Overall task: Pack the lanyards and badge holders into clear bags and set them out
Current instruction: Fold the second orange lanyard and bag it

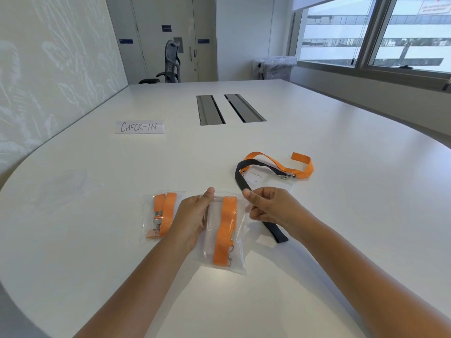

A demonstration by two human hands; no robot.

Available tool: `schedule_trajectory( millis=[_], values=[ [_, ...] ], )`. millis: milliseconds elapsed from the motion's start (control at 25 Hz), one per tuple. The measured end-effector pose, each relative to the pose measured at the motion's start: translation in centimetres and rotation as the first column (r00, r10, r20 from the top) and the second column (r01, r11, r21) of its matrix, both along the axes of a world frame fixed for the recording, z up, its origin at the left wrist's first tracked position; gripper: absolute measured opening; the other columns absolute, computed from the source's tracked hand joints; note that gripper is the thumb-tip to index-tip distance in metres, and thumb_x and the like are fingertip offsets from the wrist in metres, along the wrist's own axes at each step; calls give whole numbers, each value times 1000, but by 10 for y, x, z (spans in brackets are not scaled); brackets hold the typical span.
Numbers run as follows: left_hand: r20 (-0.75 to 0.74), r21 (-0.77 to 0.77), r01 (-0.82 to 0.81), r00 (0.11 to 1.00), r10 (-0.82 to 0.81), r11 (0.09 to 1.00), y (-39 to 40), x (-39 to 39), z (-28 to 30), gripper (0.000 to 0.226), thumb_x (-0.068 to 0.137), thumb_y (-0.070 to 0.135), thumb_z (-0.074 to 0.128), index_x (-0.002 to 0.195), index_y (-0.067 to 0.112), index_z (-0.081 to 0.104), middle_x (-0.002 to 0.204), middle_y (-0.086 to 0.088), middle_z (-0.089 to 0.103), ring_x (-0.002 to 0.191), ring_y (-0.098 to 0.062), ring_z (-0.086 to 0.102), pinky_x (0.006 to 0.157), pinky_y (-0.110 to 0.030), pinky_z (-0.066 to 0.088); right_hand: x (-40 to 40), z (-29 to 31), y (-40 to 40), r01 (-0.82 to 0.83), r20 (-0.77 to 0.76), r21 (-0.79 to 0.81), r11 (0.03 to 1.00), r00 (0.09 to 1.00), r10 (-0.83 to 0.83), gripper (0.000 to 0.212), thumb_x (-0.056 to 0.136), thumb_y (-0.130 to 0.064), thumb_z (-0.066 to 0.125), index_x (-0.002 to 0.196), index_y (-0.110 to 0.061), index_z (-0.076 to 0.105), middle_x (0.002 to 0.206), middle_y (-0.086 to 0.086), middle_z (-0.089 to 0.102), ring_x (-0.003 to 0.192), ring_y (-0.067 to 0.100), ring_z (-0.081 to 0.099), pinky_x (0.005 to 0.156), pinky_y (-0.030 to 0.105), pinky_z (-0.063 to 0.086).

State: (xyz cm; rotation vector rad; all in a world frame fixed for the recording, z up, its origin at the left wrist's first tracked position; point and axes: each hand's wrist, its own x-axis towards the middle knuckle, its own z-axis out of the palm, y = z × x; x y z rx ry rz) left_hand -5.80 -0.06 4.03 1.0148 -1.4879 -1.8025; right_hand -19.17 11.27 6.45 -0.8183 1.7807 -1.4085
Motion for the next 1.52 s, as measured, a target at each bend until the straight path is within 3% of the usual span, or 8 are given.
schedule_trajectory(
  millis=[160, 320, 520, 640, 840, 1080, 1240, 1520],
  values=[
    [-12, -19, -16, 1000, 16, 1000, -2, 1, -1, 33, 88, 40, 55, 69, 14, 63, 55, 4, 64, 51, -8, 61, 51, -21, 46, 1, -2, -2, -14, 62, 74, 997, 998, 9, 33, 63, -43, 69, 77, -13, 71, 70, 3, 70, 60, 11, 64, 68, 24, 59],
    [-31, -9, -1, 1000, 1, 1000, -3, 1, -2, 32, 89, 37, 56, 80, 7, 65, 69, -5, 64, 66, -17, 61, 62, -26, 49, 0, -4, -4, 25, 66, 42, 999, 997, -28, 18, 75, -33, 68, 72, -15, 71, 67, 0, 70, 56, 9, 63, 60, 19, 57],
    [60, -114, -74, 995, 82, 991, -5, 1, -2, 43, 83, 46, 58, 59, 10, 53, 55, -2, 54, 54, -14, 53, 53, -23, 46, 1, -6, -5, 64, 4, -22, 998, 998, -64, 15, 79, -29, 68, 71, -16, 70, 64, -2, 67, 57, 8, 62, 60, 17, 55],
    [-52, -50, -70, 996, 67, 996, -7, 6, -1, 39, 81, 37, 65, 47, 17, 60, 49, 7, 60, 47, -6, 58, 47, -19, 48, -2, -5, -3, 102, -31, -62, 993, 994, -104, 17, 81, -28, 67, 71, -15, 68, 65, 0, 66, 59, 10, 61, 62, 17, 55],
    [-118, 0, -42, 992, 42, 999, -8, 8, -2, 15, 81, 23, 66, 69, 14, 66, 55, 5, 66, 50, -5, 62, 48, -18, 50, -2, -5, -3, 68, -70, -31, 997, 995, -70, 17, 84, -28, 65, 73, -15, 68, 68, -1, 65, 60, 10, 61, 66, 20, 57],
    [-98, -63, -91, 992, 84, 994, -7, 7, -1, 15, 83, 20, 65, 69, 16, 67, 57, 5, 66, 54, -7, 61, 49, -18, 49, -3, -7, -3, 68, -35, -1, 998, 997, -68, 14, 82, -27, 68, 76, -15, 70, 70, 0, 68, 59, 9, 62, 59, 18, 56],
    [-105, -110, -113, 989, 101, 988, -7, 6, 0, 17, 83, 19, 65, 67, 17, 67, 63, 2, 64, 59, -10, 58, 48, -17, 48, -2, -8, -4, 80, -14, -3, 997, 997, -80, 13, 81, -29, 68, 77, -16, 70, 73, 0, 69, 62, 10, 63, 66, 20, 57],
    [-111, -115, -130, 987, 118, 985, -5, 6, 1, 20, 82, 25, 66, 67, 12, 66, 46, 10, 60, 44, -1, 56, 46, -17, 49, -5, -8, -5, 107, -25, -27, 994, 994, -108, 17, 79, -32, 69, 75, -16, 72, 71, 1, 70, 65, 15, 63, 73, 25, 57]
  ],
)
